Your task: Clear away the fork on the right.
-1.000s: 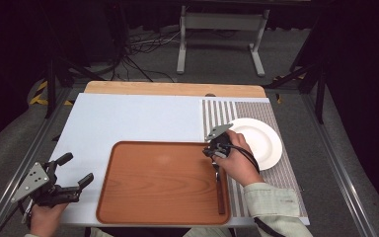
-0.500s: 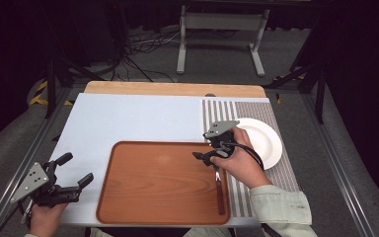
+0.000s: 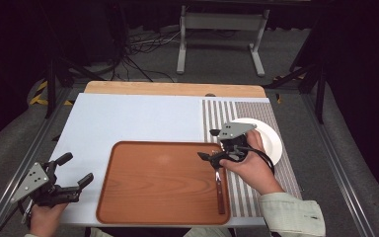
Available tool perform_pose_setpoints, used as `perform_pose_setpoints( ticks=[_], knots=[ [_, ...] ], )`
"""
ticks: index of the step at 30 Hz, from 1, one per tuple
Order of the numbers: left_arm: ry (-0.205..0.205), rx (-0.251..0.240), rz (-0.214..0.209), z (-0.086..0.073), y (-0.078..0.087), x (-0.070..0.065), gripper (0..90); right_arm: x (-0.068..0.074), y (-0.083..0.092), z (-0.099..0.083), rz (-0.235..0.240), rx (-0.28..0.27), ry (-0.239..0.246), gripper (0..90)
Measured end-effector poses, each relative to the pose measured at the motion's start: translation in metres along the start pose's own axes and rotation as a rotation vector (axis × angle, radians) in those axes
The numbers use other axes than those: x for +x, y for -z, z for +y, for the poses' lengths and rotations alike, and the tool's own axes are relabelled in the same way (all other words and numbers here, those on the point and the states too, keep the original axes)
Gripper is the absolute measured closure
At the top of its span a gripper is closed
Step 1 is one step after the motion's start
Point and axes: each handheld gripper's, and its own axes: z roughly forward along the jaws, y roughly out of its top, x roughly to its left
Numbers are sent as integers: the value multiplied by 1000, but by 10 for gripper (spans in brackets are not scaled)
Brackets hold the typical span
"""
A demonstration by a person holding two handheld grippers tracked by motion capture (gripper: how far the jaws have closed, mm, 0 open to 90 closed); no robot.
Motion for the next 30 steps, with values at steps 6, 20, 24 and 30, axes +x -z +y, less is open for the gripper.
perform_pose_setpoints(
  ticks=[6,20,24,30],
  knots=[
    [-1,3,-2,0,0,0,23,1,19,-9,-22,-79,-5,165],
    [1,1,-2,0,0,-1,23,-4,59,-49,-106,-201,-75,156],
    [1,1,-2,0,-1,-1,23,-5,66,-65,-126,-236,-107,153],
    [2,-2,1,0,0,-1,23,-5,72,-90,-141,-269,-148,151]
  ],
)
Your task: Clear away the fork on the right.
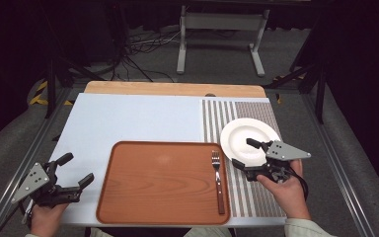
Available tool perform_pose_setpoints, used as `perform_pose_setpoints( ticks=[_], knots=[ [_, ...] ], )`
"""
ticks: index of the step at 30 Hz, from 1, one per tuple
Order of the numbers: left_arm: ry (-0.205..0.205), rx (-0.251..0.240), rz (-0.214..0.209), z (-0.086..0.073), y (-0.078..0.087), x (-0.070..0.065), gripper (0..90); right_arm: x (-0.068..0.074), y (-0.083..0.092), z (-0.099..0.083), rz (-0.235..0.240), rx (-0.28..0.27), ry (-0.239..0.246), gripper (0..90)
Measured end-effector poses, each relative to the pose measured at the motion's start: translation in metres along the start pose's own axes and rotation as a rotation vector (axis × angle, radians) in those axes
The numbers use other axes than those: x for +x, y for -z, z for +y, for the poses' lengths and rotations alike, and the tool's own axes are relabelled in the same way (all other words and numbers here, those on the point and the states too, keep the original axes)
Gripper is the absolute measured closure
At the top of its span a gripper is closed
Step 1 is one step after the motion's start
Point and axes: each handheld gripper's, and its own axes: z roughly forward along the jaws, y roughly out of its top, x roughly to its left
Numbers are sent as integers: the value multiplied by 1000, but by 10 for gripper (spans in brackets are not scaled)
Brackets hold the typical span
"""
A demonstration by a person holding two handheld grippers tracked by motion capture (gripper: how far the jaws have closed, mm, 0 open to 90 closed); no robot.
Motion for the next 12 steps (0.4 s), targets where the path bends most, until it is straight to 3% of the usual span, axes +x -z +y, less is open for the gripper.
perform_pose_setpoints(
  ticks=[12],
  knots=[
    [4,3,4,-1,0,0,23,-3,14,-48,-37,-12,-86,147]
  ],
)
